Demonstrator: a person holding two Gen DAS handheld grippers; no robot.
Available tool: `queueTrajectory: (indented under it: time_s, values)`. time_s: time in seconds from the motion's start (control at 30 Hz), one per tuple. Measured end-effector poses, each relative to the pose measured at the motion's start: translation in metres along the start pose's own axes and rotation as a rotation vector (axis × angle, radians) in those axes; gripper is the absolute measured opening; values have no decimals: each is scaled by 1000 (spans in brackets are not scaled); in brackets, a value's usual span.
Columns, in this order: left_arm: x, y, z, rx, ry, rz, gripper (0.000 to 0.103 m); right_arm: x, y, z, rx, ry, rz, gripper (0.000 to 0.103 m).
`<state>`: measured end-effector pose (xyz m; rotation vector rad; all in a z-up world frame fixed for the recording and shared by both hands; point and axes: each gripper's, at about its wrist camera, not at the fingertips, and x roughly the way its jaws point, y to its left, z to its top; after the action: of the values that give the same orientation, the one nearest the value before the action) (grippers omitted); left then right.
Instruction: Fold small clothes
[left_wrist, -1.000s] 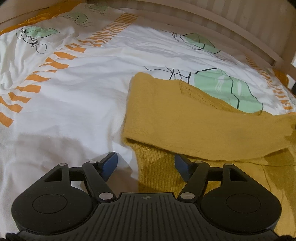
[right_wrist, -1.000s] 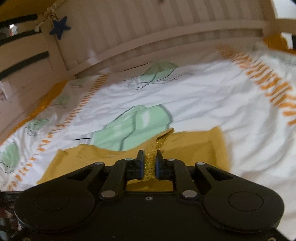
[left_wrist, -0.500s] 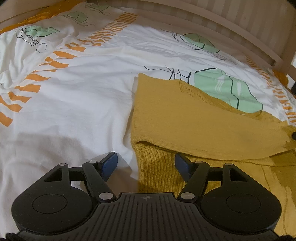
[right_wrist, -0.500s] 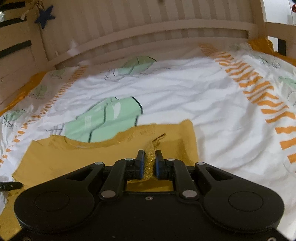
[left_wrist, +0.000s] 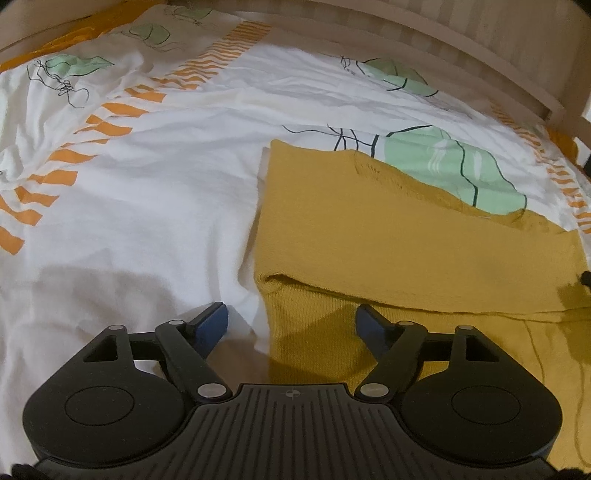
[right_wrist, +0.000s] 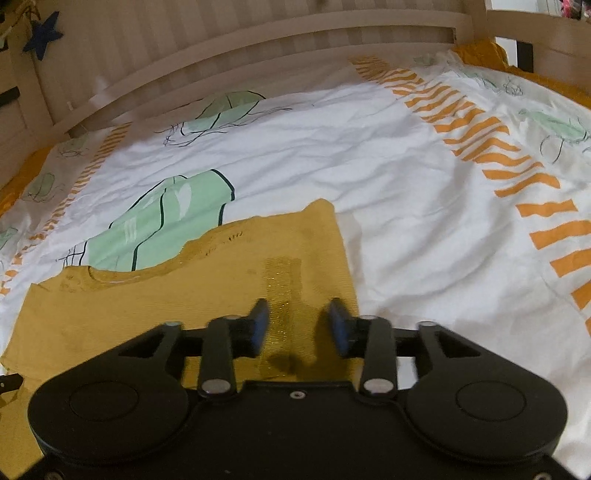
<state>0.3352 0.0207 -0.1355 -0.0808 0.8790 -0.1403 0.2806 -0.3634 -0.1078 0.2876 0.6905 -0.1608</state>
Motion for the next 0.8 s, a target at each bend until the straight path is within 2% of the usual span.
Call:
queueTrajectory:
  time_s: [0.07,0.13,0.2,0.27,0.47,0.8]
  values:
    - [0,-1,0,-2,1,10,76,-2,6,0,-19,-9,2,78]
    - [0,-3,-1,-8,0,17,80,-3,13,-2,-45,-9,0,80]
    - [0,-6,-2,-5,3,19,85,-2,21,-4,-78,-5,-4,87]
    - [1,-9,-3,6,4,37,85,-1,26,-7,-108,-1,6,97]
    - [1,-15,-2,80,33,42,87,-2,35,-8,-159,-7,1,102]
    - [-2,-18,-1,101,42,50,84,-12,48,-12,-185,-16,44,102]
